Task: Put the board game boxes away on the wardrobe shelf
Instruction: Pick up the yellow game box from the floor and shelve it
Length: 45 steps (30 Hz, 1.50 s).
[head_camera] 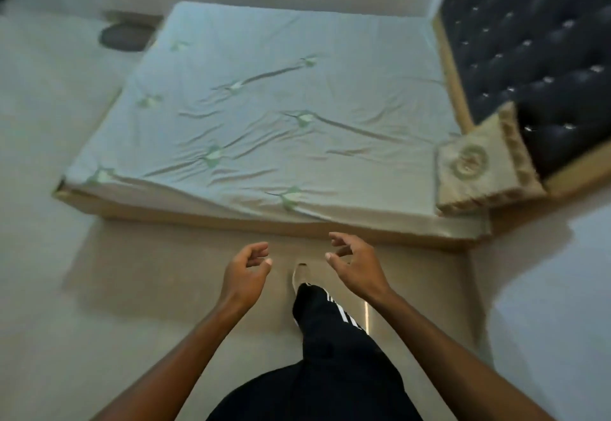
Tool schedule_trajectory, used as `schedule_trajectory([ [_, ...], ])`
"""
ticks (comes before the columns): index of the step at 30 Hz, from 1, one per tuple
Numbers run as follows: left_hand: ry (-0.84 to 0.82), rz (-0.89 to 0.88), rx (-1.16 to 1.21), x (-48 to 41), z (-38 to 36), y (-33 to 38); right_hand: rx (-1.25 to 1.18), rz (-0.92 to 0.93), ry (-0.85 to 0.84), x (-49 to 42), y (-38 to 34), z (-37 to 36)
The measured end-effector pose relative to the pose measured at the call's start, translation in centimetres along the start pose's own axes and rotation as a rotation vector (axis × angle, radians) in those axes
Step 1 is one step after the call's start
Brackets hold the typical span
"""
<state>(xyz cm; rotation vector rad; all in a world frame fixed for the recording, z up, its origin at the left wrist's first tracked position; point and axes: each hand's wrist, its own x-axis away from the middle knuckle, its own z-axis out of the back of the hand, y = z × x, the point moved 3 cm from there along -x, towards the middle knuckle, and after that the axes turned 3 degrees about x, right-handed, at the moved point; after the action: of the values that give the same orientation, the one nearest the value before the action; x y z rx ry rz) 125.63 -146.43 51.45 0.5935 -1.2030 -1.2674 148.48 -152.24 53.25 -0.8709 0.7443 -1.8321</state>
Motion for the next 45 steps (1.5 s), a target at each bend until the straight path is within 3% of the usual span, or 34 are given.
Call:
schedule_trajectory([
  [9,0.362,0.158,0.191,-10.2,13.9,-0.5,0.171,0.305,-0.446,-16.6,-15.5,-14.6],
  [15,0.724,0.285,0.363,-12.4,24.9,-3.2,0.293,0.512,-0.724,-23.1,-26.5,-26.8],
  [20,0.902,0.343,0.442,-14.4,33.9,-6.8,0.307,0.608,-0.836,-26.5,-33.7,-37.0],
  [34,1.067,0.281,0.466,-24.1,68.9,-13.6,0.250,0.643,-0.895,-31.8,-57.3,-65.8],
  [45,0.981,0.317,0.365,-38.8,94.9,-19.2,0.162,0.573,-0.886,-43.4,-72.9,-89.2],
])
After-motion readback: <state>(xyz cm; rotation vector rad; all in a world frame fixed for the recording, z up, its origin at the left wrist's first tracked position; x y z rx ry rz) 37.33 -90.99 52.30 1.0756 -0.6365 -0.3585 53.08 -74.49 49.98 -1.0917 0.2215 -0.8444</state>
